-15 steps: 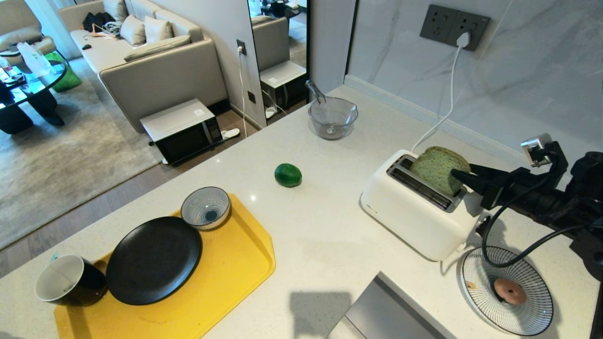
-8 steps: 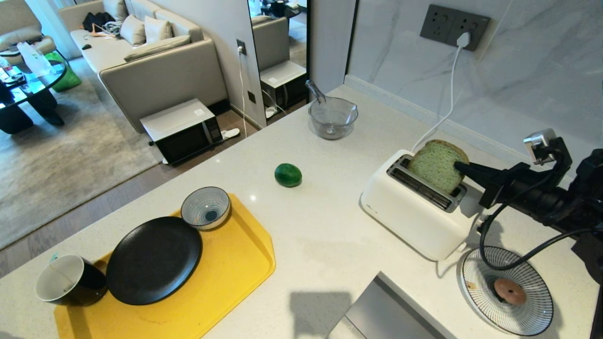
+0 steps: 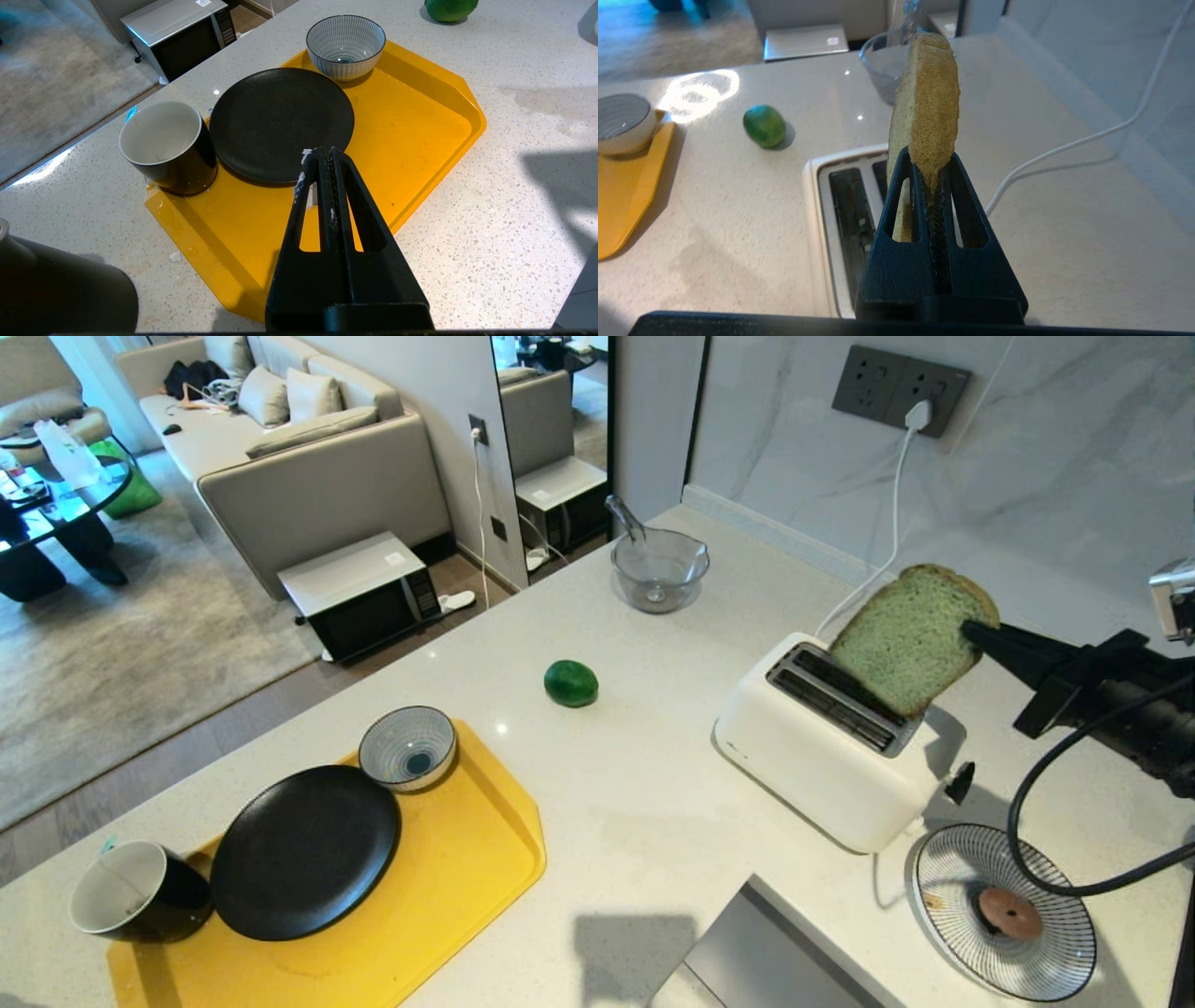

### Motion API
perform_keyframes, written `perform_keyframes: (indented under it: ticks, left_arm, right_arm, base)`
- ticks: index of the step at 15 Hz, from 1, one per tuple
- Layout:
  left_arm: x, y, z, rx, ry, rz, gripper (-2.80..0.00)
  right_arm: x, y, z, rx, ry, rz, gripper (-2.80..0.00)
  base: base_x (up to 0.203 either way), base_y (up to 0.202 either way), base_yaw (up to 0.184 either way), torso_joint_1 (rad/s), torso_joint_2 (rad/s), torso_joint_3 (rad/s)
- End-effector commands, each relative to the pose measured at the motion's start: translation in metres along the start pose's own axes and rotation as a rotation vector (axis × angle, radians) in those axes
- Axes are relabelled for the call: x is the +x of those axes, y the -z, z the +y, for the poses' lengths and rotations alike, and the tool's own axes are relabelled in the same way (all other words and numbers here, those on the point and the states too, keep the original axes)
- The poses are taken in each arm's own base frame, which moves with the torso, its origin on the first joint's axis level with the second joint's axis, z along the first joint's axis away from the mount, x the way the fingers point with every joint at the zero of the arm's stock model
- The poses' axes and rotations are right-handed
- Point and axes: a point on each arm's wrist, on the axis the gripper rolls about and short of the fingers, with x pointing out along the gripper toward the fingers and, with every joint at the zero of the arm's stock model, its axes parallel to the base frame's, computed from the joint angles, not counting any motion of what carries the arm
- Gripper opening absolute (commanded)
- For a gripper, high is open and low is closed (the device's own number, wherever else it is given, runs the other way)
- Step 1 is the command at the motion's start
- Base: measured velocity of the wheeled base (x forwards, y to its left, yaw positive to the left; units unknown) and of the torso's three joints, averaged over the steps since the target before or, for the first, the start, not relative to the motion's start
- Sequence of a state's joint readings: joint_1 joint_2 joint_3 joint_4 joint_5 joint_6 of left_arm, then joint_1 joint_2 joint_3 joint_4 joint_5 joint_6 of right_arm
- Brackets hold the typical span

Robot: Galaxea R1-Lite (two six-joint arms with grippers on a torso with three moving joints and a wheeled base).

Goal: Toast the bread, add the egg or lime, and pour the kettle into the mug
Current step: Put the baked bread on a plate

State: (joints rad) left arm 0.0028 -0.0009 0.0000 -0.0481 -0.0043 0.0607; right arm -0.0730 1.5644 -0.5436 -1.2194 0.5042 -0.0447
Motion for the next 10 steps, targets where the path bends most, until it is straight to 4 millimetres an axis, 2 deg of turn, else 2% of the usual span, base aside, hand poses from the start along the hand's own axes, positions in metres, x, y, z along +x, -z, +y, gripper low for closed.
perform_keyframes:
  ticks: [1,5,7,10]
  left_arm:
    - [0.001,0.005,0.0,0.001,0.001,0.014,-2.8]
    - [0.001,0.005,0.0,0.001,0.001,0.014,-2.8]
    - [0.001,0.005,0.0,0.001,0.001,0.014,-2.8]
    - [0.001,0.005,0.0,0.001,0.001,0.014,-2.8]
  right_arm:
    - [-0.016,-0.029,0.007,-0.05,0.02,-0.092,-2.8]
    - [-0.024,-0.047,0.011,-0.053,0.052,-0.103,-2.8]
    - [-0.036,-0.067,0.017,-0.024,0.047,-0.095,-2.8]
    - [-0.061,-0.095,0.03,0.061,0.038,0.017,-2.8]
  base:
    - [0.0,0.0,0.0,0.0,0.0,0.0]
    - [0.0,0.0,0.0,0.0,0.0,0.0]
    - [0.0,0.0,0.0,0.0,0.0,0.0]
    - [0.0,0.0,0.0,0.0,0.0,0.0]
